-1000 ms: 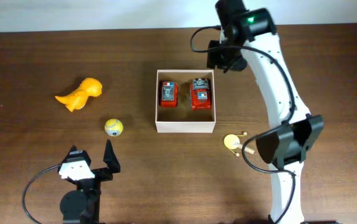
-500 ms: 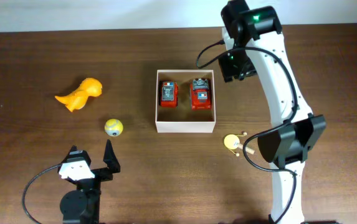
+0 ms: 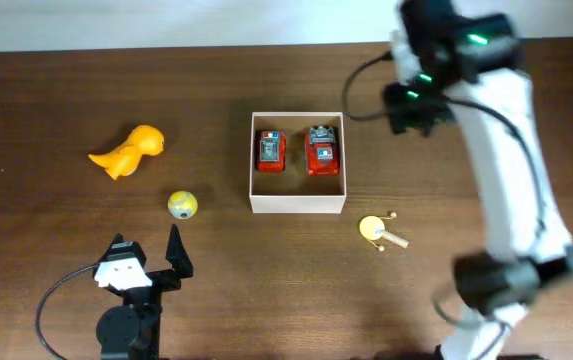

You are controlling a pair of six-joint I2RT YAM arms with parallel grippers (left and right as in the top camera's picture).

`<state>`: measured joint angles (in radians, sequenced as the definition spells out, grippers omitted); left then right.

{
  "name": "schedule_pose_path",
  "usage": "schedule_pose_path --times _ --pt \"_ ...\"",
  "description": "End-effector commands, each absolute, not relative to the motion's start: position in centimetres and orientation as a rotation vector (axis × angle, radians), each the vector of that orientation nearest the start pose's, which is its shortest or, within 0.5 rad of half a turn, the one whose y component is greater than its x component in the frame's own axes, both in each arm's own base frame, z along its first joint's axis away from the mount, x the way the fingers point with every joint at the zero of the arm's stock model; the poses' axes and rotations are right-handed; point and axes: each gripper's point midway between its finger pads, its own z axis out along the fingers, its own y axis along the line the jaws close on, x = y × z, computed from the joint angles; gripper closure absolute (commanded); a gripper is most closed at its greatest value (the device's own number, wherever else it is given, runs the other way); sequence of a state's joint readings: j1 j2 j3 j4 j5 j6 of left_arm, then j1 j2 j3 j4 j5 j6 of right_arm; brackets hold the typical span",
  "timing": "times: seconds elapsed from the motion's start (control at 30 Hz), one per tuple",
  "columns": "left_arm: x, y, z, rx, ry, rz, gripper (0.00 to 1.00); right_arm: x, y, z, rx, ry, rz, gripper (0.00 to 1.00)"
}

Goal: Pack container
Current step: 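Raise the right gripper and move it over the yellow rattle drum, then lower the right gripper and grasp the rattle drum's wooden handle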

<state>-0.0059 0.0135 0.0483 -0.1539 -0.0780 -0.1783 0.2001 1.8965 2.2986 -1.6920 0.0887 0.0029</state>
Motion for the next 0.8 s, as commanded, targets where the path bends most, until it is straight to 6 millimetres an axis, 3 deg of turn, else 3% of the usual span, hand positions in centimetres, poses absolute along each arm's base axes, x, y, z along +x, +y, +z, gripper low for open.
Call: schedule_pose_path --times 0.0,0.13,0.33,0.5,0.63,0.77 --pt "24.2 1.3 15.6 -0.191 1.673 -0.060 0.01 33.0 3.0 26.5 -0.186 2.938 -0.109 0.44" --pt "24.2 1.3 15.6 -0.191 1.673 -0.060 0.01 29.4 2.1 22.2 -0.193 3.067 -0.070 0.44" --pt "24.2 1.3 15.6 -0.191 1.673 -0.060 0.01 28.2 5.6 14.5 -0.432 3.097 0.253 0.38" --pt "24.2 1.3 15.6 -0.191 1.673 -0.060 0.01 26.8 6.1 8.9 -0.472 3.119 0.320 0.37" --pt "24.2 1.3 15.6 -0.191 1.673 -0.060 0.01 27.1 7.2 8.0 -0.546 3.061 0.417 0.38" --pt "24.2 1.3 15.6 -0.191 1.673 -0.060 0.01 27.6 6.3 7.5 -0.550 3.055 0.327 0.35"
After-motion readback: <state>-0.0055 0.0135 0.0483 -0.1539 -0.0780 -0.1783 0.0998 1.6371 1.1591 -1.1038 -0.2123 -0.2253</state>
